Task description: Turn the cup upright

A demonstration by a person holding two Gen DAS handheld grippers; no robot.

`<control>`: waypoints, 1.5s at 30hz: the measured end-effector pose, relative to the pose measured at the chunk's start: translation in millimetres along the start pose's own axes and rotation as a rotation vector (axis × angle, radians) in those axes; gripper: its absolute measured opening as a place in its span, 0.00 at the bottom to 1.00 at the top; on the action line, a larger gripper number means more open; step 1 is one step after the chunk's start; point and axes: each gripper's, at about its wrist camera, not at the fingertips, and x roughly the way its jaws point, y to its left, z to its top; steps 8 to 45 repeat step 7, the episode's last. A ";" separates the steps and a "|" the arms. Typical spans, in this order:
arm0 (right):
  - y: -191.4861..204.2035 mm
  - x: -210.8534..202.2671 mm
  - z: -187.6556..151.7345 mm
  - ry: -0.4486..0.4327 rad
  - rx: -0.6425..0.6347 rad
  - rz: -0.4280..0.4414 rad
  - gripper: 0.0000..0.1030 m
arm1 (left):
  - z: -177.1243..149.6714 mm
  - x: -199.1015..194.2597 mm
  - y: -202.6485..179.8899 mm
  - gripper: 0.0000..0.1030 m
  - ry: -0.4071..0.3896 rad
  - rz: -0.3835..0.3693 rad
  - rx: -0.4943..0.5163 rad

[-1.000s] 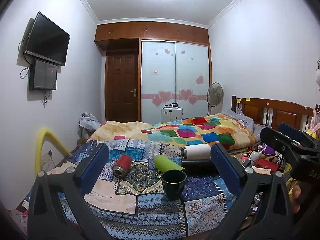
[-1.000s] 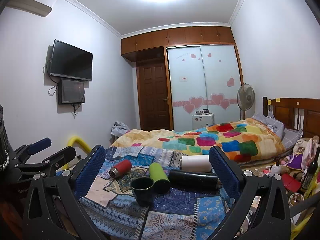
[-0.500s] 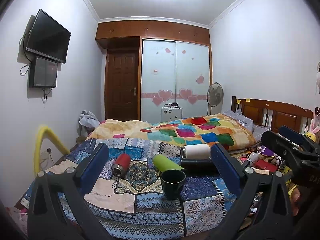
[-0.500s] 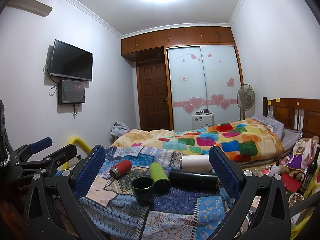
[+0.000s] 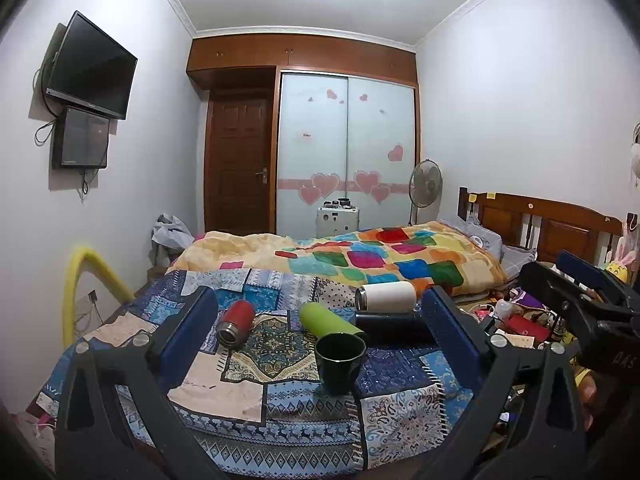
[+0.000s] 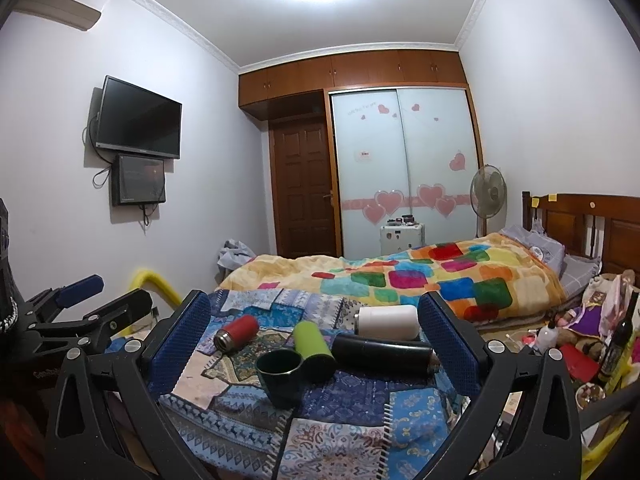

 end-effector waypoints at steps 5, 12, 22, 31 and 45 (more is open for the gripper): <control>-0.3 2.1 -1.6 0.010 -0.002 -0.002 1.00 | -0.8 2.0 0.4 1.00 0.007 -0.002 -0.005; 0.1 2.5 -2.3 0.013 -0.002 -0.003 1.00 | -0.7 2.2 0.5 1.00 0.009 -0.004 -0.005; 0.1 2.5 -2.3 0.013 -0.002 -0.003 1.00 | -0.7 2.2 0.5 1.00 0.009 -0.004 -0.005; 0.1 2.5 -2.3 0.013 -0.002 -0.003 1.00 | -0.7 2.2 0.5 1.00 0.009 -0.004 -0.005; 0.1 2.5 -2.3 0.013 -0.002 -0.003 1.00 | -0.7 2.2 0.5 1.00 0.009 -0.004 -0.005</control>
